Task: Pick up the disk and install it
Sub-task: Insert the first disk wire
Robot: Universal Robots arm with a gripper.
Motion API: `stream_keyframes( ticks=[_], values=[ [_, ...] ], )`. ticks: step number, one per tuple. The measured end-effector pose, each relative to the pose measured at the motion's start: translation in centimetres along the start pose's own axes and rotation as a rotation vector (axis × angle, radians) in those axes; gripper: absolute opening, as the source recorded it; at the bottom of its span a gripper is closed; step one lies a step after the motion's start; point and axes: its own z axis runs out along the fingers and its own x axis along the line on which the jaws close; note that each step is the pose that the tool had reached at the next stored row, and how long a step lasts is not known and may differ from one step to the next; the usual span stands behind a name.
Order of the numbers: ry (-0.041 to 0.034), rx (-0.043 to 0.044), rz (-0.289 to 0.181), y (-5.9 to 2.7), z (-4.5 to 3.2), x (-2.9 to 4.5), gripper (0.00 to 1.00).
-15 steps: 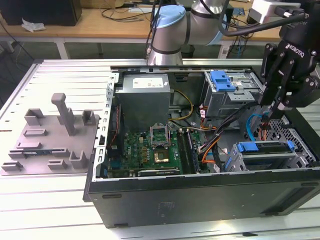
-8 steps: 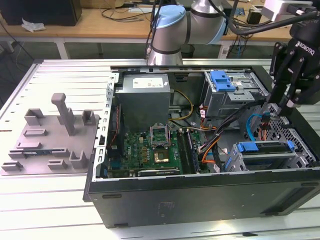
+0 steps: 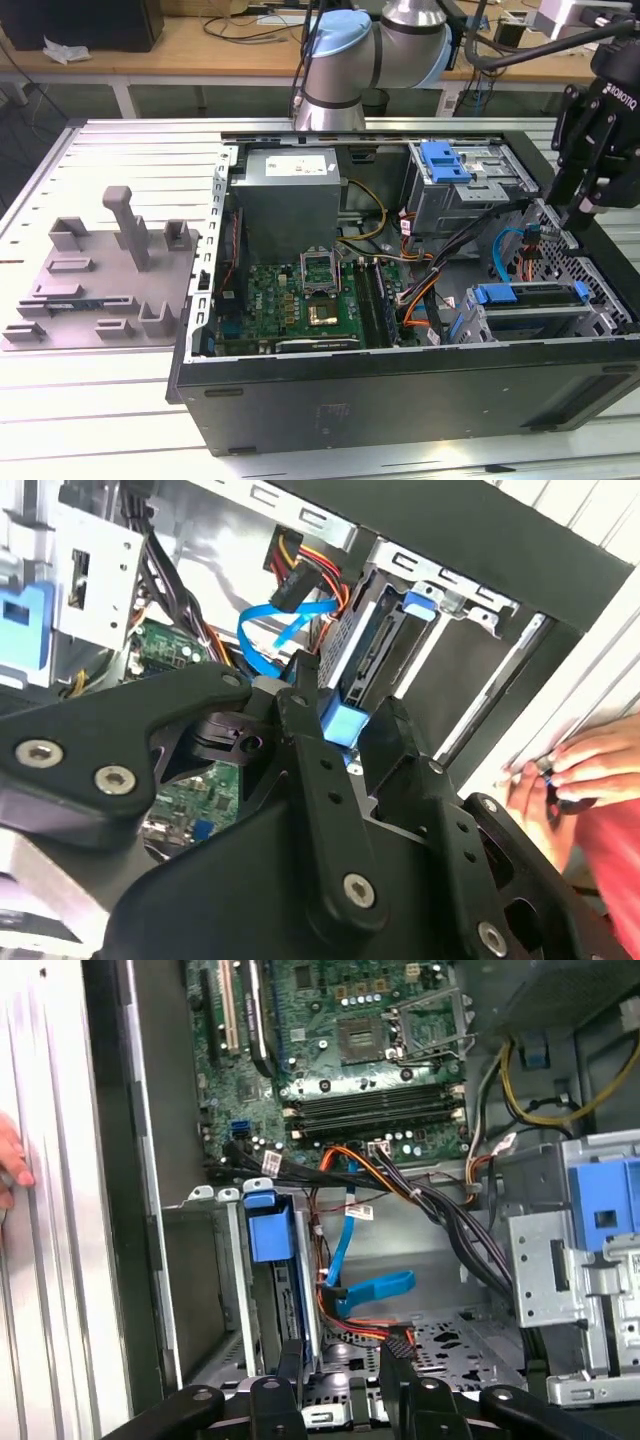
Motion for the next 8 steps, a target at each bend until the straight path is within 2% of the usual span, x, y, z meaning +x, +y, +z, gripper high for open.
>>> stream_keyframes(
  ticks=[2, 3, 4, 6, 8],
  values=[
    [0.0015, -0.0027, 0.034, -0.17, 0.02, -0.07, 0.44],
    [0.006, -0.0023, 0.038, -0.24, 0.02, -0.25, 0.44],
    [0.0155, -0.0013, 0.039, -0.27, 0.0, -0.65, 0.44],
    [0.0399, -0.0003, 0.04, -0.35, -0.01, -1.49, 0.44],
    [0.05, -0.0003, 0.041, -0.41, 0.01, -1.77, 0.44]
  ],
)
